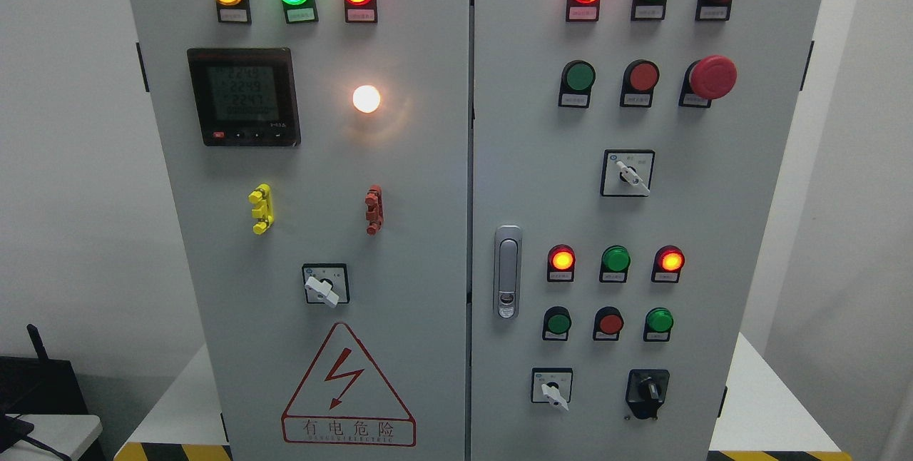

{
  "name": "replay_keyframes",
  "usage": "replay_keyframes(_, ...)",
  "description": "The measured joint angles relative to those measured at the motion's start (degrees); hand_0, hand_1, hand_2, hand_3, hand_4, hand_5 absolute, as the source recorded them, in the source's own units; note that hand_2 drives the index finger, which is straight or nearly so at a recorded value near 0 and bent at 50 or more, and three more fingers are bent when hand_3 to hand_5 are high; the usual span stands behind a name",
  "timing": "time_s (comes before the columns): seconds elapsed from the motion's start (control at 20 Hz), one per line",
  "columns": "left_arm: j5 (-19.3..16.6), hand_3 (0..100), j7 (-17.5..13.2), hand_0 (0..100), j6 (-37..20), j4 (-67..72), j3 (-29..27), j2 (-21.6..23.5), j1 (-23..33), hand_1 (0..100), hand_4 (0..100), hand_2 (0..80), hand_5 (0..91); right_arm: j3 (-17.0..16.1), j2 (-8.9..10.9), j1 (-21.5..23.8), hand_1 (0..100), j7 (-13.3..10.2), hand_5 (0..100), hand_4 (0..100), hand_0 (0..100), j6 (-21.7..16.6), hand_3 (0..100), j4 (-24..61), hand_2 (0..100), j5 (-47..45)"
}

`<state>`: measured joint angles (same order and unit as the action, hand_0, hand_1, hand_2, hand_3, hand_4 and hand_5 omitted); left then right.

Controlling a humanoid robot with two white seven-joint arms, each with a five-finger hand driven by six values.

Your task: Turn on light switch 1

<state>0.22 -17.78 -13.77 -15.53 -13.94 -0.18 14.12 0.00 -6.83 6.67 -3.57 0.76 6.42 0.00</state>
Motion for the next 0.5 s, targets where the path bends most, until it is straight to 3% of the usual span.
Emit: replay_keyframes(0.5, -0.2, 0, 3.5, 45, 3.5, 6.7, 8.3, 0.1, -2.6, 0, 0, 0.0, 0.0, 0.0, 0.01, 0.0, 39, 0.0, 0, 0, 12, 0.0, 0, 0.0, 0, 0.0)
